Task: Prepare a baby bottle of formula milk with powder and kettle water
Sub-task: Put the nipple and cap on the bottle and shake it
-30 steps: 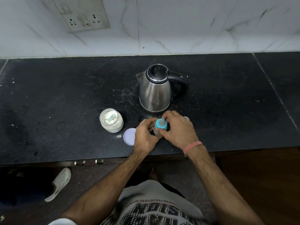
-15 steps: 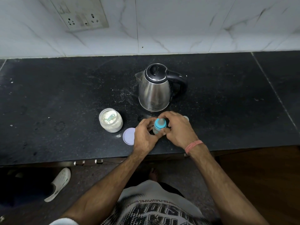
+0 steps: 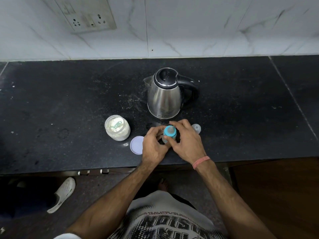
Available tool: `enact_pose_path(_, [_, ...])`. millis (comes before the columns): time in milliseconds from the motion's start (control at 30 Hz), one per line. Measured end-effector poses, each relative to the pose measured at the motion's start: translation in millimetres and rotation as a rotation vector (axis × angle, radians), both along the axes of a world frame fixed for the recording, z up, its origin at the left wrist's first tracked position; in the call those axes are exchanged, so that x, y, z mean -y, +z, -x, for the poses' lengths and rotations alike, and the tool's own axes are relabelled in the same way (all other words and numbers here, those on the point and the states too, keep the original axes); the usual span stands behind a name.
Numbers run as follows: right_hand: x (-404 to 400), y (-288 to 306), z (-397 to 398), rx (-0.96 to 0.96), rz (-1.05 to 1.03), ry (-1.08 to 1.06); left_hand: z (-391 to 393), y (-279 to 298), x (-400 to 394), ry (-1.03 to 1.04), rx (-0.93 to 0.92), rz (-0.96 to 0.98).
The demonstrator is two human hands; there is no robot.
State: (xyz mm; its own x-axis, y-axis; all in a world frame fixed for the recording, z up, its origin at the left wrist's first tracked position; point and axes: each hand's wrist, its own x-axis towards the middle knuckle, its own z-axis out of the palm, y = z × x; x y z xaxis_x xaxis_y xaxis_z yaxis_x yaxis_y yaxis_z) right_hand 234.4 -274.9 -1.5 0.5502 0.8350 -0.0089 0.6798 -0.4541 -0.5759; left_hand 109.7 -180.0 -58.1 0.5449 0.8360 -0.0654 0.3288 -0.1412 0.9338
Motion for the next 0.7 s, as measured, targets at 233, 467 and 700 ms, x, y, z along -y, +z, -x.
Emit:
enact_pose_path(233, [0,-14,11,0.034,-0.066,-0.122,-4,1,11,0.074,-0.036,-0.089])
enact_pose_path(467, [2,-18,7,-0.04,-0.103,-0.077,-2,1,4,0.047,-0.039,-0.048])
enact_pose_path(700, [1,-17,2,-0.104,-0.105,-0.062,-1,0,2,0.014,-0.027,0.001])
